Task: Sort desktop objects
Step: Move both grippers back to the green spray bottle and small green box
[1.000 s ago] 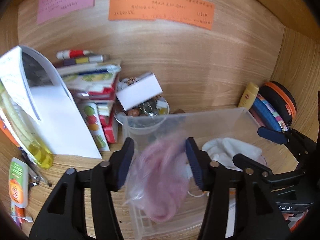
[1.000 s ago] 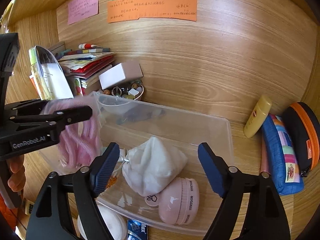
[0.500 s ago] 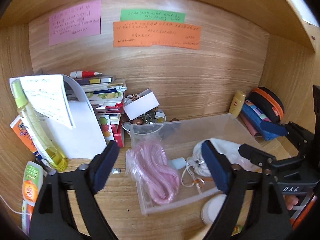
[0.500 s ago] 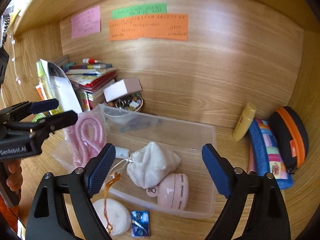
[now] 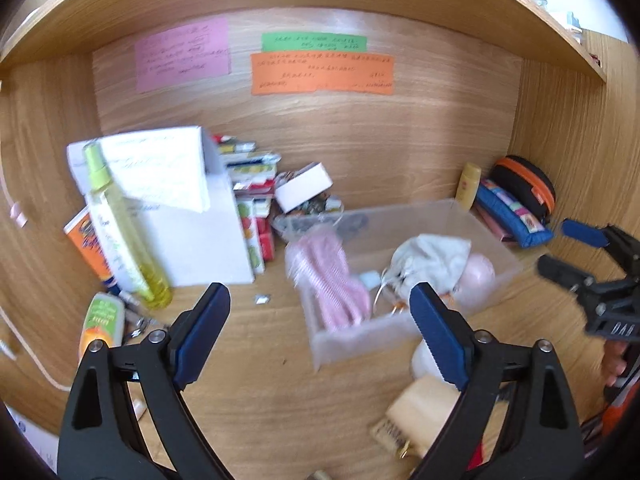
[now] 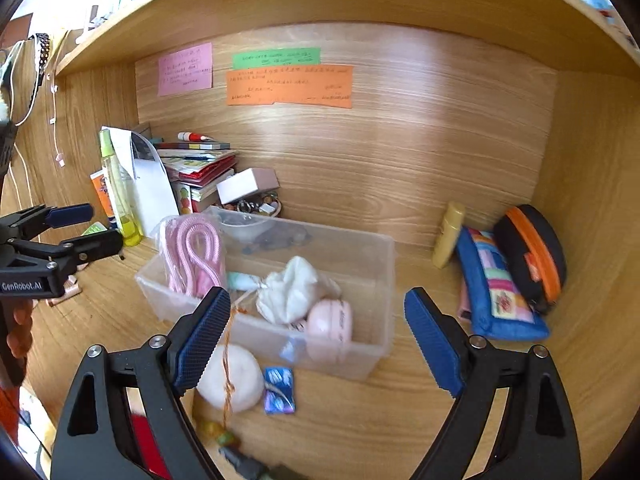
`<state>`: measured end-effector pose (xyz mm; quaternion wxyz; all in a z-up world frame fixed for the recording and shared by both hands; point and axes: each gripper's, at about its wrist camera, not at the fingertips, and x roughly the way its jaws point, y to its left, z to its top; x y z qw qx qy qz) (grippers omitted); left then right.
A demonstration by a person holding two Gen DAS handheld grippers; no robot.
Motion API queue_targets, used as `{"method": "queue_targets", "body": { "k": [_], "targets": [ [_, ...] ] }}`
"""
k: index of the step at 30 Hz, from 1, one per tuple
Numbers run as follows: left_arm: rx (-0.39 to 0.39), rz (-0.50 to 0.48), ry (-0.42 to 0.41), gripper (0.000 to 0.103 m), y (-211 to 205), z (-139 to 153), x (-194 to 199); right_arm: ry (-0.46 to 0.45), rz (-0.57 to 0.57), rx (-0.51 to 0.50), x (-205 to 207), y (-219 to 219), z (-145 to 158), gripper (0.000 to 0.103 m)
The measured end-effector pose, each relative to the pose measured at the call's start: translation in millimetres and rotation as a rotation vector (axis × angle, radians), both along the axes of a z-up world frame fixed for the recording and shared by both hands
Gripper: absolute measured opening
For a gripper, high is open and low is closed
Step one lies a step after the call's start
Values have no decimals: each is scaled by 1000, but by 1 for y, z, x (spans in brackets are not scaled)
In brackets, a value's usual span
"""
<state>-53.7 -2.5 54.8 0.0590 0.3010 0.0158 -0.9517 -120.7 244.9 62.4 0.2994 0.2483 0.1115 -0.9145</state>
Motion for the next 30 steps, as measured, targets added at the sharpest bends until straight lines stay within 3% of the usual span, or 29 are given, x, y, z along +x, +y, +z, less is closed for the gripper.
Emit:
{"method": "queue_targets", "body": {
  "k": [2, 5, 12, 16, 20, 30],
  "targets": [
    [1, 8, -24, 92, -6, -7, 10, -2, -21, 5, 4, 10, -3, 89],
    [12, 13, -65, 92, -12, -18, 20, -5, -57, 6, 11, 23, -9, 101],
    [33, 37, -126, 92, -21, -46, 46, -50, -121, 31, 27, 35, -34, 101],
    [93, 44, -167, 92, -27, -64, 60, -108, -135, 40, 34, 33, -55, 101],
    [144, 19, -212, 92, -29, -77, 68, -164, -130, 45, 39, 31, -70, 101],
    [162, -44, -279, 92, -27, -100, 91, -288, -157, 8, 46, 34, -91, 101]
  ]
}}
